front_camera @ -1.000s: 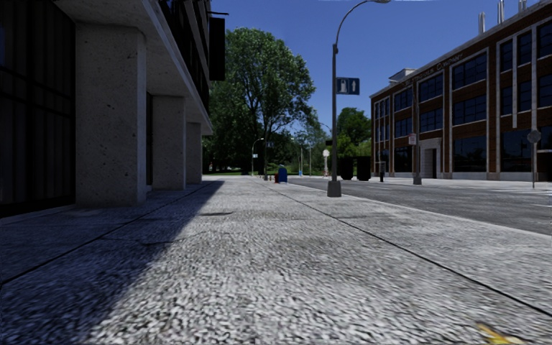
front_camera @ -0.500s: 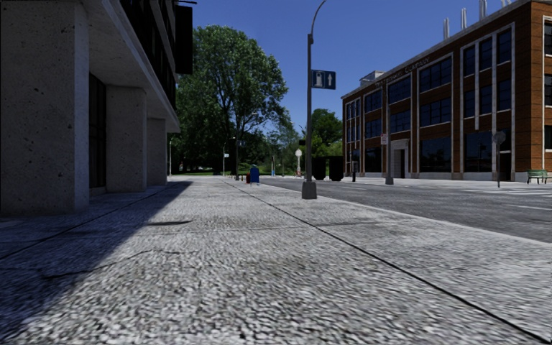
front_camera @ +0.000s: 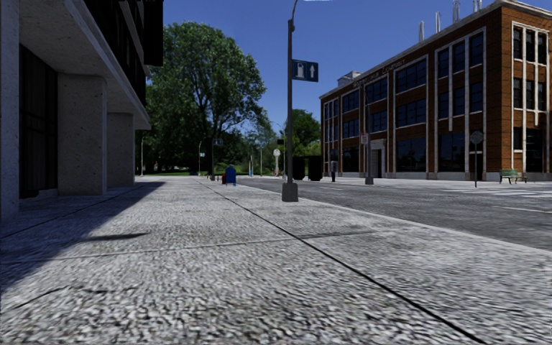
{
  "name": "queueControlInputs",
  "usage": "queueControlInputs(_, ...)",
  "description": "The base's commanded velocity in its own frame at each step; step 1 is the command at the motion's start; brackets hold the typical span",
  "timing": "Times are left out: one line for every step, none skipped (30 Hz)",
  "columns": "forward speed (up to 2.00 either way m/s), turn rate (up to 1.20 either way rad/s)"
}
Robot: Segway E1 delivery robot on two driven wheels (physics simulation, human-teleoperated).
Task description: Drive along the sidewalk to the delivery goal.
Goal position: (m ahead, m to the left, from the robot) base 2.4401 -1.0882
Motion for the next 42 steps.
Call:
queueControlInputs(1.59,-0.07)
queueControlInputs(1.59,-0.01)
queueControlInputs(1.59,0.0)
queueControlInputs(1.59,0.0)
queueControlInputs(1.59,0.0)
queueControlInputs(1.59,0.0)
queueControlInputs(1.59,0.0)
queueControlInputs(1.59,0.0)
queueControlInputs(1.59,0.0)
queueControlInputs(1.59,0.0)
queueControlInputs(1.59,0.0)
queueControlInputs(1.59,0.0)
queueControlInputs(1.59,0.0)
queueControlInputs(1.59,0.0)
queueControlInputs(1.59,0.0)
queueControlInputs(1.59,0.0)
queueControlInputs(1.59,0.0)
queueControlInputs(1.59,0.0)
queueControlInputs(1.59,0.0)
queueControlInputs(1.59,0.0)
queueControlInputs(1.59,0.0)
queueControlInputs(1.59,0.0)
queueControlInputs(1.59,0.0)
queueControlInputs(1.59,0.0)
queueControlInputs(1.59,0.0)
queueControlInputs(1.59,0.0)
queueControlInputs(1.59,-0.07)
queueControlInputs(1.59,-0.07)
queueControlInputs(1.58,-0.53)
queueControlInputs(1.55,-0.65)
queueControlInputs(1.35,-0.78)
queueControlInputs(1.07,-0.83)
queueControlInputs(0.95,-0.84)
queueControlInputs(0.95,-0.84)
queueControlInputs(0.92,-0.84)
queueControlInputs(0.9,-0.85)
queueControlInputs(0.88,-0.85)
queueControlInputs(0.86,-0.79)
queueControlInputs(0.86,-0.79)
queueControlInputs(0.85,-0.07)
queueControlInputs(0.84,-0.03)
queueControlInputs(0.8,0.0)
